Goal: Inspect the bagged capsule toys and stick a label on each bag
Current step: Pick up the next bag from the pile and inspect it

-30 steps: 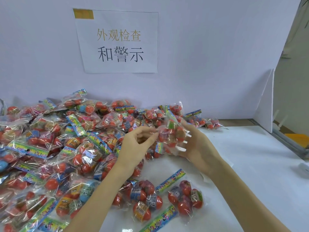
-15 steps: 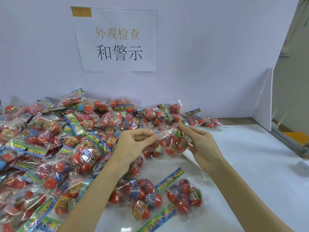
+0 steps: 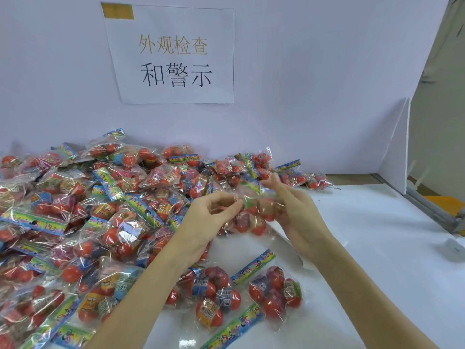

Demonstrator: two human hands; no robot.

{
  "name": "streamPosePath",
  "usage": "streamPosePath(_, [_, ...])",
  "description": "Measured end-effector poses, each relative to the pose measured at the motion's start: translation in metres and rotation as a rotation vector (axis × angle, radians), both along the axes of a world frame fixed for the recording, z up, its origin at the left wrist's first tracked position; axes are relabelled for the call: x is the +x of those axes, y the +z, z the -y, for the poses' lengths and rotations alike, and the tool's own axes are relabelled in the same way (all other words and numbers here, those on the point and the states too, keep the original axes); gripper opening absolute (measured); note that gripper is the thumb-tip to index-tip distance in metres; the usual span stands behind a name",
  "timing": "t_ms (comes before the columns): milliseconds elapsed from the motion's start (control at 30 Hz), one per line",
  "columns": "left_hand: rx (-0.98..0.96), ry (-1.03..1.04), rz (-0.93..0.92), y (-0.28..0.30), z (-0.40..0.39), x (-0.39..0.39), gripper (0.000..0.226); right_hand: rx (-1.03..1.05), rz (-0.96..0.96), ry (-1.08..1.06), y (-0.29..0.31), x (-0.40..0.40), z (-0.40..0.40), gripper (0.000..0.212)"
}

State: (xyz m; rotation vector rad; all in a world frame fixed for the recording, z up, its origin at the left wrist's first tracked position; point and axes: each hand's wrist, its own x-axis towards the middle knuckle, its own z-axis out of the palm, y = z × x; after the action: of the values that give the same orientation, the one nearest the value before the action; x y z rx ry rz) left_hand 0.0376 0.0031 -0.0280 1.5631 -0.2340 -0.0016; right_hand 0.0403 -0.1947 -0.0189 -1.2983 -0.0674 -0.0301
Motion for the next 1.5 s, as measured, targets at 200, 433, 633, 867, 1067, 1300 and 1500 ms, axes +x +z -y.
streamPosePath(200, [-0.025, 0.089, -0.013, -0.004, 0.006, -0.001, 0.018, -0.172, 0.048, -0.044, -0.001, -0.001, 0.0, 0.032])
streamPosePath(433, [-0.038, 0.291, 0.072, -0.004, 0.006, 0.001, 0.02, -0.18, 0.061, -0.009, 0.001, -0.007, -0.009, 0.03])
streamPosePath(633, [-0.292, 0.35, -0.137, -0.004, 0.003, 0.004, 0.026, -0.253, 0.061, 0.121, 0.0, -0.009, -0.013, 0.038])
streamPosePath(867, [-0.073, 0.156, -0.132, 0.003, 0.005, -0.003, 0.028, -0.404, 0.063, 0.148, 0.0, -0.01, -0.008, 0.039])
streamPosePath(1067, [-0.165, 0.341, -0.08, 0.002, 0.002, 0.0, 0.025, -0.306, -0.007, 0.199, 0.0, -0.012, -0.015, 0.034])
streamPosePath(1300, [-0.203, 0.338, -0.009, 0.003, 0.002, 0.0, 0.025, -0.355, 0.086, 0.09, 0.003, -0.014, -0.021, 0.055])
streamPosePath(1500, [0.001, 0.375, 0.086, -0.006, 0.005, -0.002, 0.035, -0.357, 0.101, -0.031, -0.002, -0.006, -0.008, 0.05])
